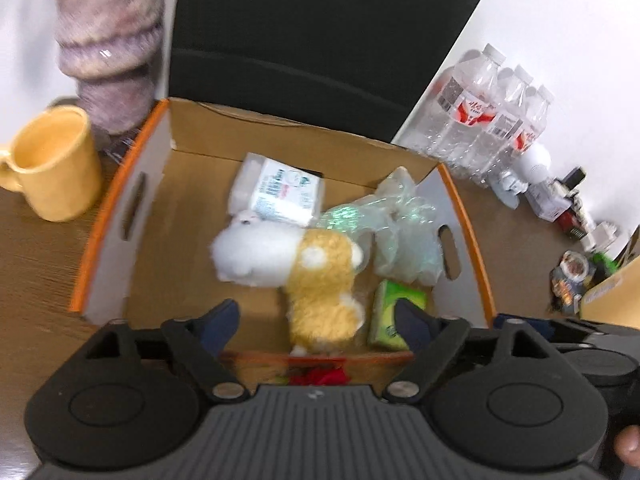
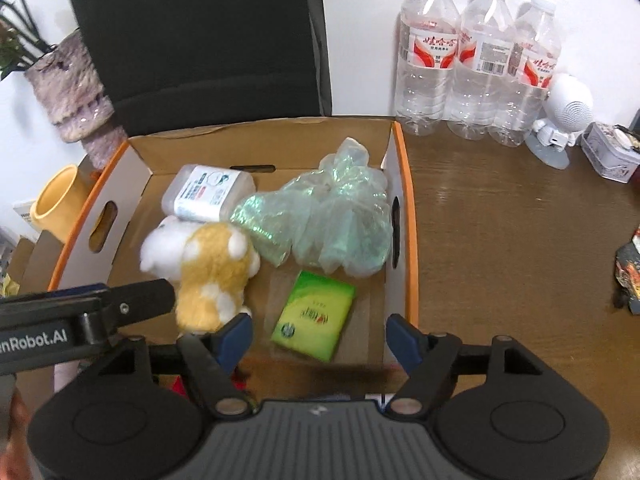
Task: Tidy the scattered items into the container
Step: 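Carry the plush toy with the left tool while the right tool carries the tissue pack into the box, then open both tools and withdraw them back over the table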
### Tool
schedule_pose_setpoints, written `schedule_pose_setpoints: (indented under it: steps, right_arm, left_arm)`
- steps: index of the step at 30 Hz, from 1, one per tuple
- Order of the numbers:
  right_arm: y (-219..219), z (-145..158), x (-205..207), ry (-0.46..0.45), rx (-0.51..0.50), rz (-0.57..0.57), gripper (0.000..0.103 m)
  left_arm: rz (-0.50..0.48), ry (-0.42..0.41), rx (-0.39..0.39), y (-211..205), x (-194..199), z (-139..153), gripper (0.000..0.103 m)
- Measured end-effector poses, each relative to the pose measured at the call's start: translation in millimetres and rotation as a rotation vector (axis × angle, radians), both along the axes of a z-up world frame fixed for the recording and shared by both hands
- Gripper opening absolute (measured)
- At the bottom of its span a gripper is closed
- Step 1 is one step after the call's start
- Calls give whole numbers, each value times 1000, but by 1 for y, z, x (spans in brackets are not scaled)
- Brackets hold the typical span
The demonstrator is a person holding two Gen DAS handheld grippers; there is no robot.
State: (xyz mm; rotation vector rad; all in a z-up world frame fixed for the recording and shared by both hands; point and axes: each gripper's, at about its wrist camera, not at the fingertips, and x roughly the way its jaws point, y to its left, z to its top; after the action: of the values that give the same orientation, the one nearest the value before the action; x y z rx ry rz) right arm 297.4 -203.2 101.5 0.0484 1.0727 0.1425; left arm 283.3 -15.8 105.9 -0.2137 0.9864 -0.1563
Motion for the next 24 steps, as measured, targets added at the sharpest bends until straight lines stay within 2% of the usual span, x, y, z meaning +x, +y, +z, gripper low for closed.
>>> schedule_pose_setpoints:
  steps: [5, 9, 18, 24]
  right_arm:
    - [0, 16, -32, -10, 18, -18, 78]
    - [6, 22, -65, -45, 32, 0, 86]
    - [15, 0, -133, -47, 45, 8, 86]
    - [21, -16, -194, -110, 70, 27, 88]
  left_arm:
    - [-7, -27, 19, 14, -35, 17, 99]
    - [-1, -71, 50, 22, -76, 15, 103]
    - [10, -62, 87, 38, -146, -7, 103]
    - [-6, -104, 92, 46, -209, -25, 103]
